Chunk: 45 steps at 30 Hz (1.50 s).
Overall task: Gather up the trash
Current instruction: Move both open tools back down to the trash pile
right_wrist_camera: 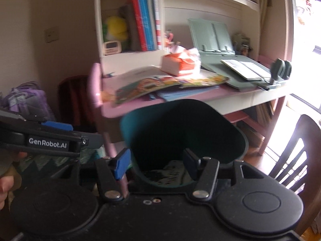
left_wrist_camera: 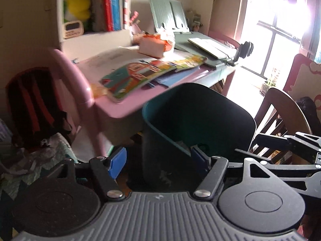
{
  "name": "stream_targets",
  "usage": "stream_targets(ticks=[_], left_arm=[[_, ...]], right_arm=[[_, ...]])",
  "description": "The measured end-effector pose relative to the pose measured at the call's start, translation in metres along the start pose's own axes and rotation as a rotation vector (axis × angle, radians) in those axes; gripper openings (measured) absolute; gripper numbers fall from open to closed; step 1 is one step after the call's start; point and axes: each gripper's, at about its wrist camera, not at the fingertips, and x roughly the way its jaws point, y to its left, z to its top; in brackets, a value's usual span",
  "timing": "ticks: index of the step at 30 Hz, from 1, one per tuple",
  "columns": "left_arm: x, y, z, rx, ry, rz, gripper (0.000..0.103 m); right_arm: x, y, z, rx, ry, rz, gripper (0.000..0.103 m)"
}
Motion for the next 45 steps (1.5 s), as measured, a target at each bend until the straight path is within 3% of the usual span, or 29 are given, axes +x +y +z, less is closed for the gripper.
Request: stream_targets(ticks=[8, 11, 16, 25, 29, 33, 38, 41, 45], left_arm=[[-0.059, 0.056, -0.035, -0.041, -0.041, 0.044, 0.071], [-0.076, 0.084, -0.054, -0.074, -0.046, 0.074, 0.077], [-0.101, 0.138, -0.093, -0.127, -0.057, 0.174, 0.079], [-0.119, 0.24, -0.171, -0.245, -0.004, 0.286, 0.082], [-0.113, 0.277, -0.207, -0.285, 0.018, 0.319, 0.088], [-0.101, 0.314, -0.246, -0.359, 0.027, 0.309, 0.102], [-0.064, 0.349, -0.298, -0.426, 0.058, 0.304, 0.102], [-0.03, 0.372, -0.33, -0.462, 0.124, 0.322, 0.102], [0.025, 0.398, -0.379, -0.494, 0.27, 0.354, 0.102]], right_arm=[[-0.011, 0.07, -0.005, -0.08, 0.002, 0.1, 0.058], [-0.009, 0.098, -0.012, -0.107, 0.014, 0.153, 0.058], [0.007, 0.148, -0.03, -0.139, 0.057, 0.237, 0.058], [0.053, 0.238, -0.082, -0.198, 0.176, 0.396, 0.058], [0.077, 0.268, -0.106, -0.208, 0.224, 0.444, 0.058], [0.109, 0.291, -0.136, -0.2, 0.285, 0.484, 0.059], [0.162, 0.316, -0.188, -0.208, 0.365, 0.515, 0.059], [0.2, 0.331, -0.227, -0.22, 0.432, 0.53, 0.059], [0.247, 0.347, -0.28, -0.221, 0.535, 0.531, 0.059]])
